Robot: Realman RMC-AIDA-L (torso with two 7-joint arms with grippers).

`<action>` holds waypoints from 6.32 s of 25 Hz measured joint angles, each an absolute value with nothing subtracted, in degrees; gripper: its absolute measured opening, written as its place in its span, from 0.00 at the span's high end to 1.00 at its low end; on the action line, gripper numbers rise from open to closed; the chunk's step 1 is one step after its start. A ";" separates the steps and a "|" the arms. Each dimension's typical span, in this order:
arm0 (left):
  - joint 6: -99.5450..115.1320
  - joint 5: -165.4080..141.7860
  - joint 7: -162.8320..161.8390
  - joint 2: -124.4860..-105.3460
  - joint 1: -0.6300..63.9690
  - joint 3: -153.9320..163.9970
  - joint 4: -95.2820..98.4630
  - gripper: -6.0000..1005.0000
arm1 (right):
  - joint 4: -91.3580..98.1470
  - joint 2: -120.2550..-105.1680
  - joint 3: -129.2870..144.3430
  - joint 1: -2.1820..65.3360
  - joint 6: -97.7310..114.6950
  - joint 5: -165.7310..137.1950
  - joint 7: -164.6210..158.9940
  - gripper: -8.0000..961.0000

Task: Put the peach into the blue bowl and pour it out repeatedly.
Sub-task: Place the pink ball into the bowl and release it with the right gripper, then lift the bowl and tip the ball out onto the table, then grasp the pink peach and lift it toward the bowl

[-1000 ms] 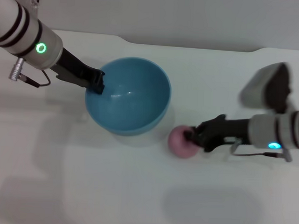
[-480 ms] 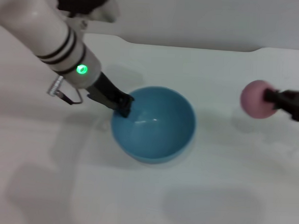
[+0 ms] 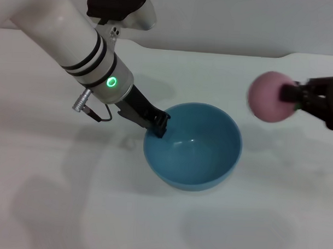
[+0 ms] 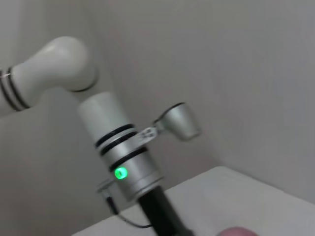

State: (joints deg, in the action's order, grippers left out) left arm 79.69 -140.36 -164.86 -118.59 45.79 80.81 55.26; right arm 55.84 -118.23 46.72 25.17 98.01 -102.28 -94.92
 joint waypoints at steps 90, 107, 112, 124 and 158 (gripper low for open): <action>-42.98 -117.19 -98.62 -119.09 31.73 155.02 42.27 1.00 | 43.08 -116.24 8.75 15.47 91.55 -113.03 -98.33 0.48; -18.50 -101.45 -131.36 -118.37 33.65 128.66 50.69 1.00 | 37.05 -116.20 24.55 22.88 86.71 -117.79 -94.46 0.48; 4.78 -101.46 -135.74 -118.17 31.39 112.53 53.62 1.00 | 36.17 -117.19 32.92 28.50 83.67 -121.75 -94.40 0.48; 54.12 -115.11 -147.44 -116.37 31.14 75.01 50.89 1.00 | 36.02 -118.47 48.14 35.53 78.84 -123.93 -95.21 0.48; 77.31 -139.69 -157.59 -116.70 32.35 64.10 64.23 1.00 | 28.16 -119.80 107.81 43.00 46.36 -86.70 -98.20 0.53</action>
